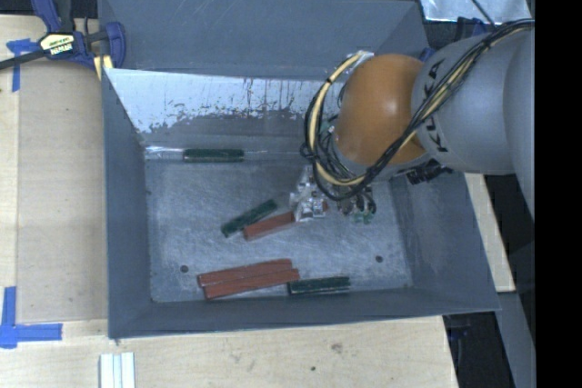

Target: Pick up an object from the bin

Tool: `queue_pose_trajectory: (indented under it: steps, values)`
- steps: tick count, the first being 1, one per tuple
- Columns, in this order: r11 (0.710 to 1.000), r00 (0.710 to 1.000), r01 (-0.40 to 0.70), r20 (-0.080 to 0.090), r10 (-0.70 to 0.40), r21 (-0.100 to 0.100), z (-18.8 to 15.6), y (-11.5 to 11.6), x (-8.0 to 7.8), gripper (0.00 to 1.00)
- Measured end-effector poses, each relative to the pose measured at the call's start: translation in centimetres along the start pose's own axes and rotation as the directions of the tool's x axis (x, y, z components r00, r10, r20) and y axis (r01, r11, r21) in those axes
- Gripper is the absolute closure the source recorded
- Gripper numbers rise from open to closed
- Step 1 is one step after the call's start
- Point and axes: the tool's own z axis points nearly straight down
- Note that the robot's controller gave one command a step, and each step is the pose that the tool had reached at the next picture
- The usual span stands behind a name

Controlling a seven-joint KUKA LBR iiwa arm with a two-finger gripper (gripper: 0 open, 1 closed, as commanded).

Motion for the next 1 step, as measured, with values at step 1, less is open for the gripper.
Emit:
queue_pose_trajectory:
  steps: [1]
  values:
    - [1.000,1.000,0.000,0.000,0.000,0.000,0.00,-0.01,-0.01,1.00]
